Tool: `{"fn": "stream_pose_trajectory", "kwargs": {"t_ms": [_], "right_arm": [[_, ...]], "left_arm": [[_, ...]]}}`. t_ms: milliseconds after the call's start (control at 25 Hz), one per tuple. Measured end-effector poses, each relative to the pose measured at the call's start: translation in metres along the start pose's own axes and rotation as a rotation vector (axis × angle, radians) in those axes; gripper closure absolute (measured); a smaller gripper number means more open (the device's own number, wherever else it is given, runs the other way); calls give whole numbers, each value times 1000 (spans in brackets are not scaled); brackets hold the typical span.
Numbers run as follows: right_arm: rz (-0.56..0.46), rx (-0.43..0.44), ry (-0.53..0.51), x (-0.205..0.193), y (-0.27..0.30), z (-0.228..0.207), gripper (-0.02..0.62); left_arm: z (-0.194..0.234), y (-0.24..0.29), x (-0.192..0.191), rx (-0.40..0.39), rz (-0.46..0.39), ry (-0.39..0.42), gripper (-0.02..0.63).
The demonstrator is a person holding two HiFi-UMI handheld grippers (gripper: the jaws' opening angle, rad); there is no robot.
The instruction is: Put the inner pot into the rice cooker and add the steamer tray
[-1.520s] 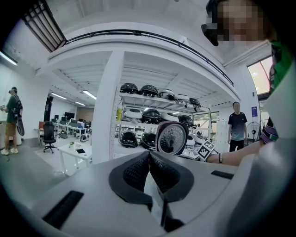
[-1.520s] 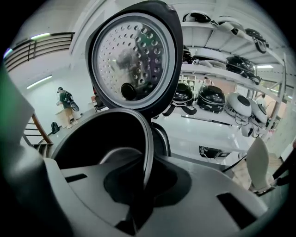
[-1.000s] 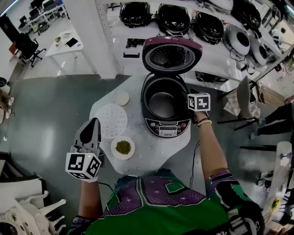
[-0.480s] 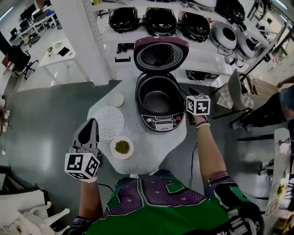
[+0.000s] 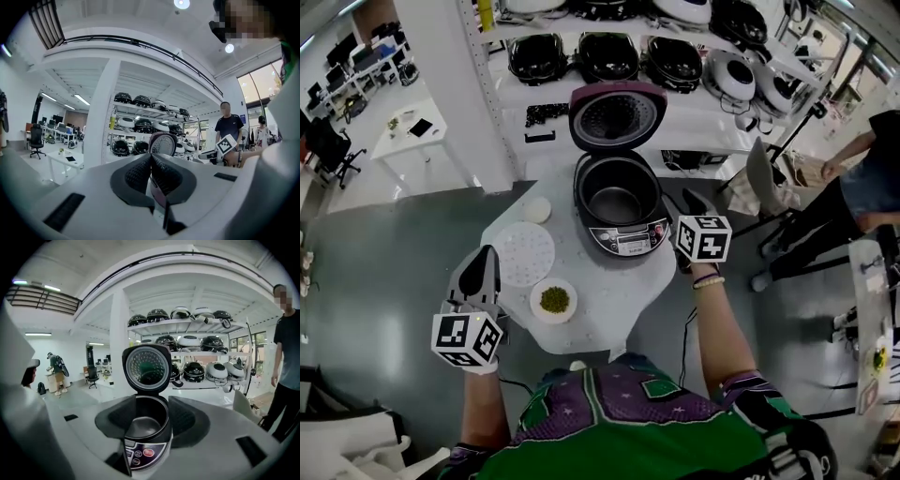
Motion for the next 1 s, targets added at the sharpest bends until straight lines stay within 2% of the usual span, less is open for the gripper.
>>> {"fn": "stream_pose_trajectory", "kwargs": {"t_ms": [200,440,520,800,840,880,1000], "right_arm": [[-122,-23,-19,21,-61,44,391],[-258,-42,-22,39,-119,90,524],[-289,-52,-18,40,-132,98,586],[-309,-7,-24,39,-152,127,589],[-311,-2,-25,39,-153,130,589],[-312,4,-26,39,-154,133,589],[-316,19,-30,38,-154,142,589]], "left_arm": [[6,-19,7,-28,-22,12,584],[10,-33,14,-49,-44,23,584],[11,-36,16,-52,-48,25,584],[10,-47,26,-75,-82,60,581],[8,-48,27,-83,-85,69,560],[7,-48,28,-93,-85,81,509],[4,-45,26,-108,-66,127,292]]}}
Point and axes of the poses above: the fingertips, and each gripper's own axes: y forward along the fingers, z to its left, x out of its top, the point moved 4 cm from there along -y, backward along the fingers, and after that the axes turned 6 degrees about x, right-handed, at the moved point
